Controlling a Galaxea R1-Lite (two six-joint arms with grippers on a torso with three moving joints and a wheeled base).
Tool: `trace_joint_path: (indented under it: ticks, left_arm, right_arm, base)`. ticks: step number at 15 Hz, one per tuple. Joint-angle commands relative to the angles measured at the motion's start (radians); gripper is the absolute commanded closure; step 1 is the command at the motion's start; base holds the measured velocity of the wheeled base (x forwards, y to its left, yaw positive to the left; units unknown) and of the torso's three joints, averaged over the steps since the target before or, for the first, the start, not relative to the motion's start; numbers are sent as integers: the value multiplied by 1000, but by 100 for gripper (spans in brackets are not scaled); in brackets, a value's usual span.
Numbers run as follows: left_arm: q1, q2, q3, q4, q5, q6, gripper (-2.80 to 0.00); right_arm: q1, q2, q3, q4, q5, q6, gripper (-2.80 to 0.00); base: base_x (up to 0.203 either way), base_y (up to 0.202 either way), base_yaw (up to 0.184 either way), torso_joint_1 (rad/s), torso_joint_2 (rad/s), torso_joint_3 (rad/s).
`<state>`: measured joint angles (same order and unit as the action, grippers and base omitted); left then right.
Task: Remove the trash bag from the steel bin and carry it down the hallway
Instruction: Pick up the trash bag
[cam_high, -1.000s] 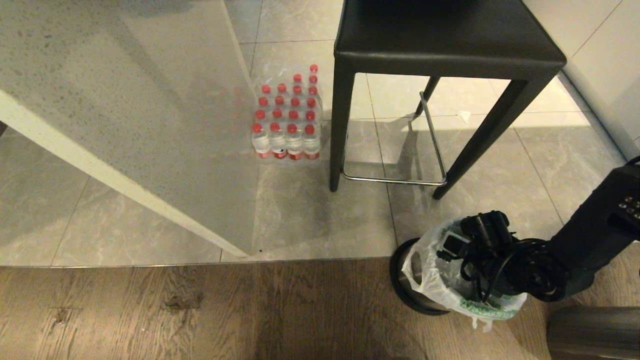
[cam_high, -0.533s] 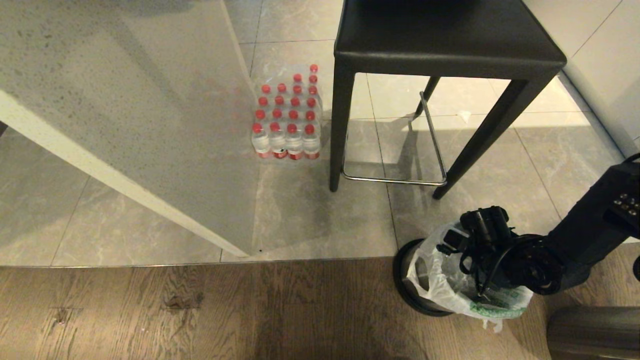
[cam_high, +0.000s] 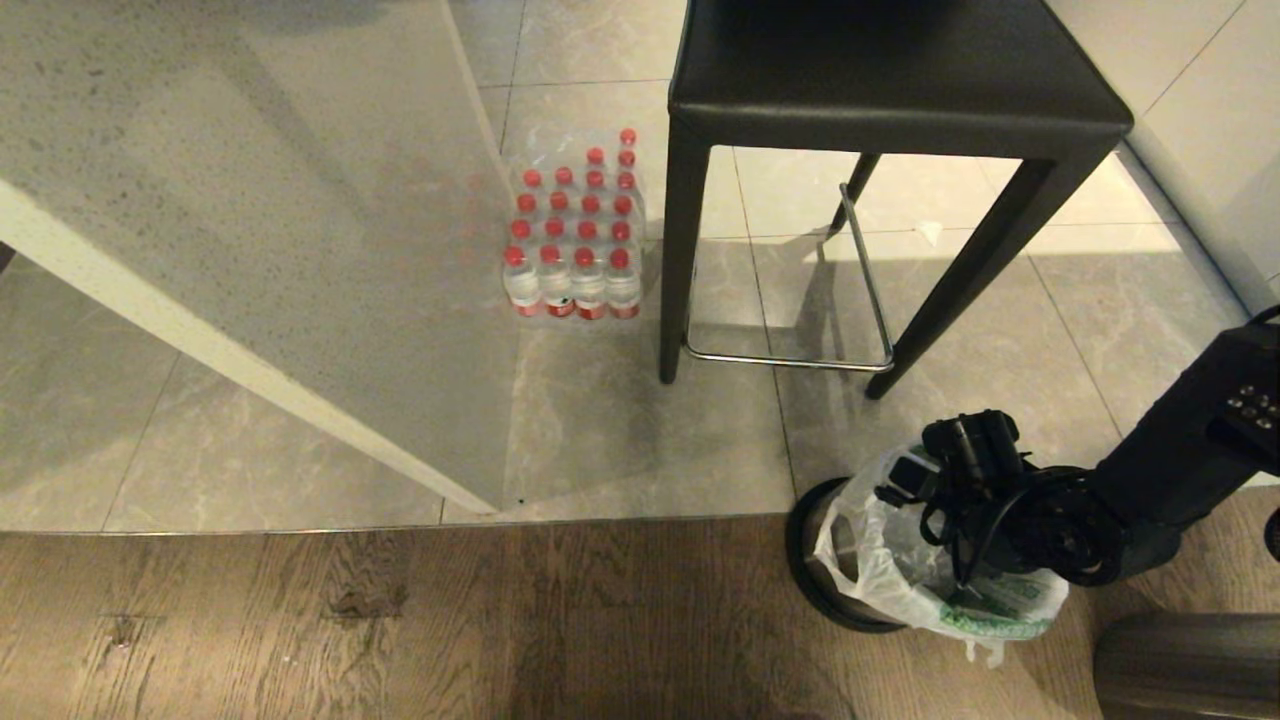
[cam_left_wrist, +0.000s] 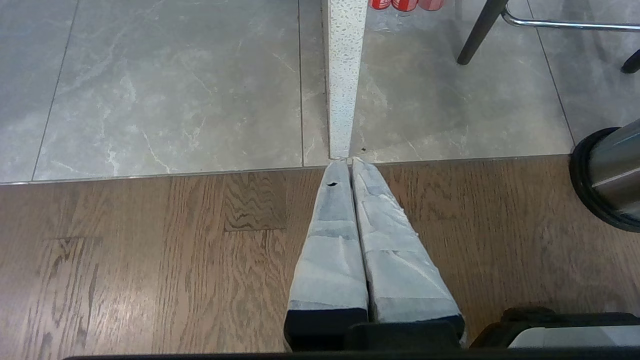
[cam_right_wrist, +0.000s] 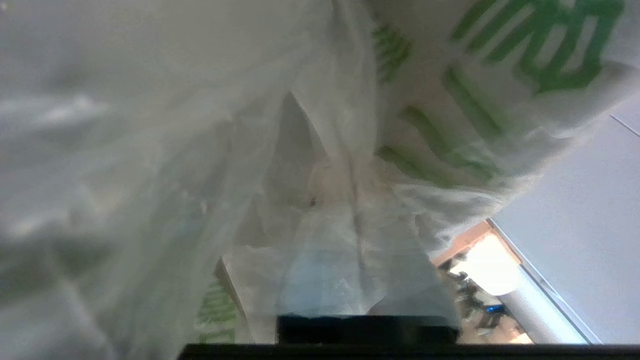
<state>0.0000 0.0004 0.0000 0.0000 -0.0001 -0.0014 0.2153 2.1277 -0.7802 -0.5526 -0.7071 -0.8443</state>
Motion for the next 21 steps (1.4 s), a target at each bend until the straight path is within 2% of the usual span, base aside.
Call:
trace_joint_path:
  ticks: [1,4,7,9,14,21]
  left_arm:
    - [0,0,0,0,0,0,0]
    - [0,0,0,0,0,0,0]
    - [0,0,0,0,0,0,0]
    - [0,0,0,0,0,0,0]
    - [0,0,0,0,0,0,0]
    - [0,0,0,0,0,0,0]
  right_arm:
    - [1,0,-5,-5,-3,-5,0]
    - [1,6,-2,-69,-2,-6,0]
    - [3,-44,7,-50,2,-5,0]
    - [10,-114,20,20,4,2,0]
    - [81,-225,12,268,6,196,0]
    - [215,-238,-33,350,9,307,0]
  base:
    - [0,0,0,0,0,0]
    - [0,0,0,0,0,0]
    - [0,0,0,0,0,0]
    - [0,0,0,0,0,0]
    - [0,0,0,0,0,0]
    - [0,0,0,0,0,0]
